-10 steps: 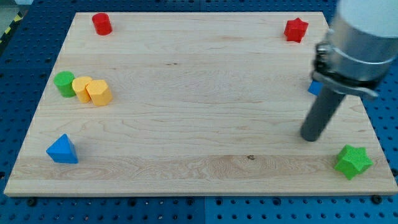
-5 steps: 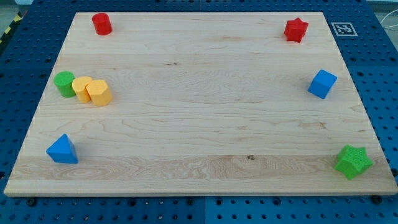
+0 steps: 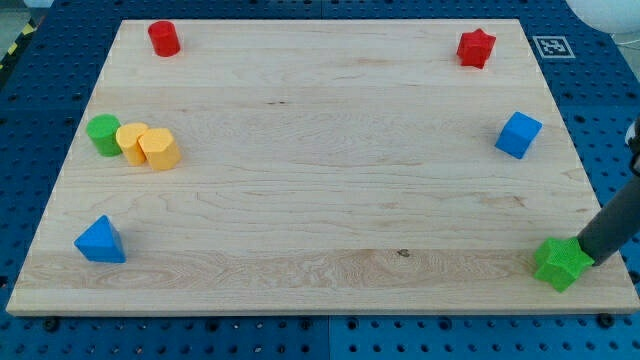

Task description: Push the green star towards the center

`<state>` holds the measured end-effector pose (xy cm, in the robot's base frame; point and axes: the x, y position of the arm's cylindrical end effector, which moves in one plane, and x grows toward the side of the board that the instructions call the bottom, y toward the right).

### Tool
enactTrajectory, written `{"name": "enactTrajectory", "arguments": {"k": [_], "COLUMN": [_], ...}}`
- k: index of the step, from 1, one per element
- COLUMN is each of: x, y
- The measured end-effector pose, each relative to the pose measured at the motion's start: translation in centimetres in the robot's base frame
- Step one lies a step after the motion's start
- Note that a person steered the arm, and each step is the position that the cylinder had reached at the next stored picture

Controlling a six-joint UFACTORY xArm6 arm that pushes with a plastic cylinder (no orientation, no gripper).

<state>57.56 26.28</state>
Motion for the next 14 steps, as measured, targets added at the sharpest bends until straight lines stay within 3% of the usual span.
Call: {"name": "enactTrajectory", "arguments": {"k": [2,6,9,12,14], "x": [0.8,1.2,4.2,4.0,0.3], "y": [1.7,-2.1,1.4,-5.3,-8.3]}}
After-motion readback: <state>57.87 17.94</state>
